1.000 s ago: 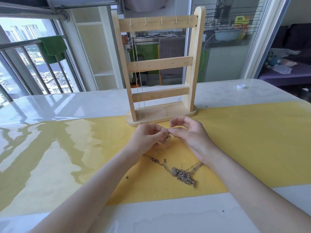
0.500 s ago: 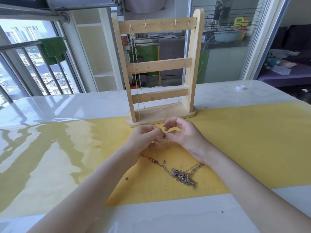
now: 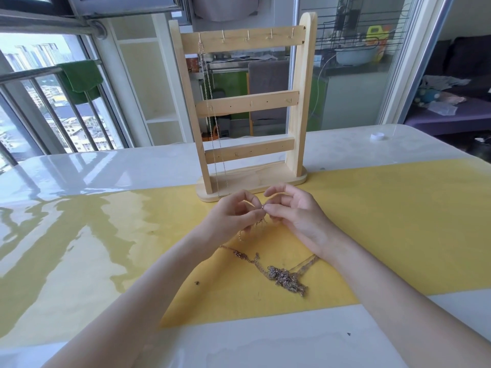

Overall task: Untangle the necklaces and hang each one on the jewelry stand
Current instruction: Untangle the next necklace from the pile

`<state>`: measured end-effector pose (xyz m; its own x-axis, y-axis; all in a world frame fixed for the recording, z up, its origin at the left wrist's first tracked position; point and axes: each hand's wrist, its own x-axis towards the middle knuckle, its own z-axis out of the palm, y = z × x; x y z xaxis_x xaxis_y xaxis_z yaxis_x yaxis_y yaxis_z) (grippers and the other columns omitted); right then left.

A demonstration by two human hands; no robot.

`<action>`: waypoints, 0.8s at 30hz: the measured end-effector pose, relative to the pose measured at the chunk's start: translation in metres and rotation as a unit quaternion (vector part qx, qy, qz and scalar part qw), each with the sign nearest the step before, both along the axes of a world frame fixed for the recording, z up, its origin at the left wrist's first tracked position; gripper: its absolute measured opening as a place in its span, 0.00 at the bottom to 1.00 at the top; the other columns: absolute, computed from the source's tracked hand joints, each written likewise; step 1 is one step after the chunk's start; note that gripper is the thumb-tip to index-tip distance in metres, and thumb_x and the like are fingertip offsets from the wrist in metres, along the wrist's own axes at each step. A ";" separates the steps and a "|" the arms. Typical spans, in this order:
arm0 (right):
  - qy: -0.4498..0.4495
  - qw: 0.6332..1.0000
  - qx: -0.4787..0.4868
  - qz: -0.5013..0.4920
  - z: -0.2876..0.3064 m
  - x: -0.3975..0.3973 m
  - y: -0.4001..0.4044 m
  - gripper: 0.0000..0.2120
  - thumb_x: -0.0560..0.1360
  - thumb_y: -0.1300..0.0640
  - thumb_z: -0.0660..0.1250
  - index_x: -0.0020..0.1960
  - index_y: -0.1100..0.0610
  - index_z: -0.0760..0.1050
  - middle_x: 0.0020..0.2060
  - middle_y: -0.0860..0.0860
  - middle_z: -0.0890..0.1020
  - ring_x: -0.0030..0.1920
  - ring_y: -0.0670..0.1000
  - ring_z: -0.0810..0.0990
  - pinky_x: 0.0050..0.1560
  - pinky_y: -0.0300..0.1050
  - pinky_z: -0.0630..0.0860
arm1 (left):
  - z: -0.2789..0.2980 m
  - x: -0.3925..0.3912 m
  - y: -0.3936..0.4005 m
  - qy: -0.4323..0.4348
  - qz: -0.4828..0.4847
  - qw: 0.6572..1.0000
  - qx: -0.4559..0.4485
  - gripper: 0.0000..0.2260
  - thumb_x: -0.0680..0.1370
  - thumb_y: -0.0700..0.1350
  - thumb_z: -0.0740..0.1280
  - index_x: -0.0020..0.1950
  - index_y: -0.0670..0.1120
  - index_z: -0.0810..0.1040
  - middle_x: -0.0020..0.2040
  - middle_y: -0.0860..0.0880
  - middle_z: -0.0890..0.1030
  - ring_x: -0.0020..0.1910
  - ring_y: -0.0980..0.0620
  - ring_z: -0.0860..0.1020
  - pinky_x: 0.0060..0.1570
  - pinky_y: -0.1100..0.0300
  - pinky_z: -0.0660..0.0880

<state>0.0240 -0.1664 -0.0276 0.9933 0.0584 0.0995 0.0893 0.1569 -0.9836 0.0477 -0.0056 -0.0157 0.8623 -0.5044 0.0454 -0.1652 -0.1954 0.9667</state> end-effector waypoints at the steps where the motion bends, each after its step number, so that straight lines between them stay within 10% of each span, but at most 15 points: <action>1: 0.009 1.000 0.024 0.005 0.000 0.000 0.000 0.11 0.73 0.72 0.65 0.48 0.58 0.74 0.32 0.50 0.77 0.31 0.44 0.73 0.35 0.35 0.69 | 0.000 0.001 0.000 -0.008 -0.004 1.000 0.006 0.04 0.77 0.38 0.67 0.44 0.44 0.73 0.34 0.50 0.76 0.31 0.54 0.70 0.36 0.64 0.70; 9: 0.049 0.995 0.089 0.003 0.003 0.000 -0.002 0.12 0.73 0.73 0.65 0.47 0.58 0.70 0.33 0.53 0.76 0.29 0.47 0.69 0.35 0.38 0.68 | 0.003 0.008 0.003 -0.155 -0.018 0.978 0.140 0.08 0.77 0.38 0.67 0.40 0.50 0.76 0.34 0.54 0.76 0.31 0.61 0.72 0.36 0.68 0.70; 15: 0.054 0.991 0.119 0.018 0.004 0.001 -0.001 0.09 0.74 0.72 0.64 0.48 0.59 0.71 0.34 0.55 0.75 0.30 0.47 0.70 0.34 0.37 0.70 | 0.010 0.001 0.005 -0.072 -0.022 0.995 0.069 0.07 0.79 0.38 0.63 0.42 0.45 0.74 0.37 0.52 0.74 0.35 0.59 0.73 0.38 0.66 0.73; 19: 0.023 0.999 0.032 0.036 0.003 0.000 0.002 0.08 0.75 0.70 0.63 0.50 0.59 0.75 0.34 0.53 0.75 0.31 0.46 0.70 0.35 0.36 0.70 | 0.011 -0.003 0.004 0.084 0.002 0.994 -0.064 0.07 0.80 0.36 0.61 0.43 0.42 0.73 0.34 0.50 0.76 0.36 0.55 0.77 0.39 0.65 0.75; 24: -0.033 0.984 -0.174 -0.030 -0.002 0.000 0.007 0.10 0.77 0.65 0.64 0.43 0.53 0.79 0.34 0.50 0.77 0.32 0.44 0.70 0.37 0.35 0.68 | 0.007 -0.004 0.000 0.063 0.029 0.997 -0.030 0.07 0.79 0.38 0.62 0.41 0.41 0.72 0.29 0.53 0.75 0.30 0.56 0.73 0.34 0.66 0.73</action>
